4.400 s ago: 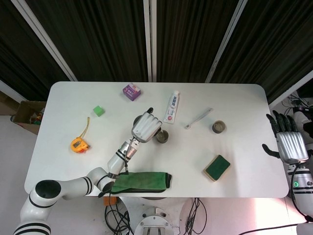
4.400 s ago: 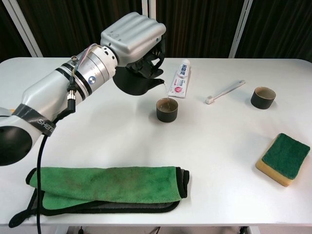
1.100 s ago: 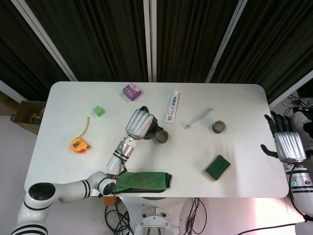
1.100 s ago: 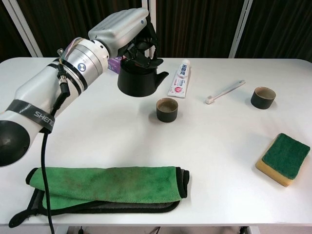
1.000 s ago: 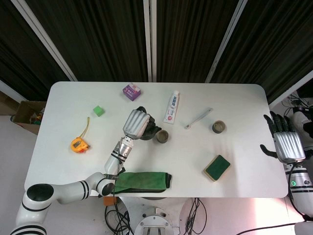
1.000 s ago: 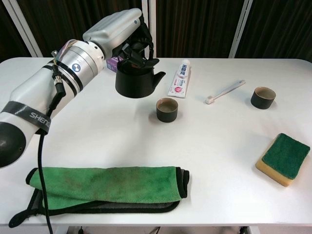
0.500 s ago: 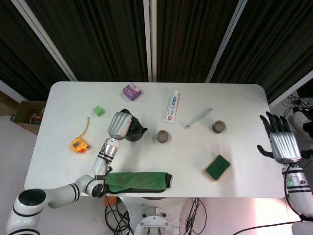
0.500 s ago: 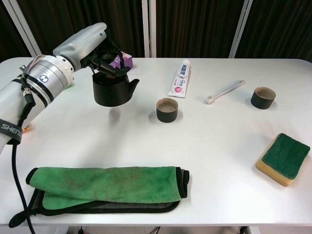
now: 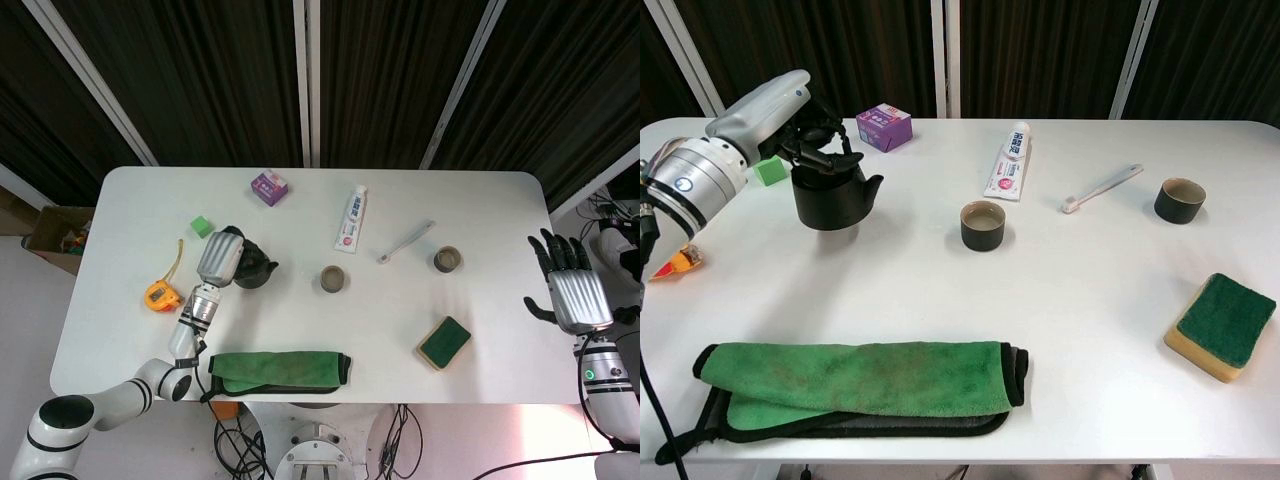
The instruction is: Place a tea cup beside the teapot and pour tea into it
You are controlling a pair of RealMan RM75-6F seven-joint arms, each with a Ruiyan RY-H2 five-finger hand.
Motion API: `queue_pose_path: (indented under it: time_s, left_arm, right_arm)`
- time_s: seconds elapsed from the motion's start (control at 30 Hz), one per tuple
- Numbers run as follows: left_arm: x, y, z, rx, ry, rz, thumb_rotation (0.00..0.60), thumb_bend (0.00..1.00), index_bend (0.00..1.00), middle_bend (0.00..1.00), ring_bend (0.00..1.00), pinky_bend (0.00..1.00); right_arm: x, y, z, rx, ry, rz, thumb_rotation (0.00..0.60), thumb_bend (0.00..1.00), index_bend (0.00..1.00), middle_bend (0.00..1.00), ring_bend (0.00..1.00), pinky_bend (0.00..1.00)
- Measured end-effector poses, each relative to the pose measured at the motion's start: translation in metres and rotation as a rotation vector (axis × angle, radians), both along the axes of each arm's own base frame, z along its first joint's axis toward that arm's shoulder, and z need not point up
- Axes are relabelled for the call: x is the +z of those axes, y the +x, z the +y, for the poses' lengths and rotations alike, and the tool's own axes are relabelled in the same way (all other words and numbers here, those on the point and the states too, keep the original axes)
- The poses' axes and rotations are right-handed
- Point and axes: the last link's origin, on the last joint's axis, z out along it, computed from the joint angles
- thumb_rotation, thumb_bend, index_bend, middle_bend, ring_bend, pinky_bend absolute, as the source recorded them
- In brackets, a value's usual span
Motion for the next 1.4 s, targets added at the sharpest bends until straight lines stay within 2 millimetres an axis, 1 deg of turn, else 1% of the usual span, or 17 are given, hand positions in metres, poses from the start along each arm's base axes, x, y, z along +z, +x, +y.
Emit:
queue_pose_path:
  time_s: [0.33,0.73,0.87,1.03,1.1,1.17,1.27,1.4]
  left_arm:
    - [-0.010,-0.021,-0.002,0.014,0.011,0.040,0.600,0.28,1.00,1.00,1.00,0.42]
    - [-0.018,-0.031,-0.005,0.031,-0.005,0.047,0.596,0.26,1.00,1.00,1.00,0.42]
    - [-0.019,-0.032,-0.005,0.027,-0.005,0.056,0.488,0.23,1.00,1.00,1.00,0.41]
    - [-0.019,-0.033,-0.004,0.028,-0.006,0.045,0.425,0.20,1.00,1.00,0.99,0.41]
    - [-0.019,-0.034,-0.004,0.029,-0.007,0.045,0.368,0.17,1.00,1.00,0.99,0.41]
    - [-0.020,-0.034,-0.004,0.030,-0.010,0.046,0.329,0.15,1.00,1.00,0.99,0.41]
    - [-0.020,-0.034,-0.004,0.026,-0.013,0.054,0.282,0.13,1.00,1.00,0.98,0.40]
    - [-0.021,-0.034,-0.004,0.016,-0.013,0.065,0.253,0.13,1.00,1.00,0.95,0.40]
  right_arm:
    - [-0.002,0.000,0.000,-0.010,0.009,0.002,0.600,0.19,0.00,0.00,0.00,0.00]
    - [-0.003,-0.001,0.001,-0.014,0.011,0.004,0.600,0.19,0.00,0.00,0.00,0.00]
    - [-0.003,-0.001,0.001,-0.016,0.011,0.003,0.600,0.19,0.00,0.00,0.00,0.00]
    - [-0.003,-0.001,0.001,-0.016,0.012,0.004,0.600,0.20,0.00,0.00,0.00,0.00]
    - [-0.003,-0.001,0.001,-0.016,0.013,0.003,0.600,0.19,0.00,0.00,0.00,0.00]
    - [-0.003,-0.002,0.001,-0.017,0.014,0.003,0.600,0.19,0.00,0.00,0.00,0.00]
    - [-0.004,-0.002,0.001,-0.017,0.013,0.003,0.600,0.19,0.00,0.00,0.00,0.00]
    - [-0.003,-0.001,0.001,-0.015,0.012,0.003,0.600,0.20,0.00,0.00,0.00,0.00]
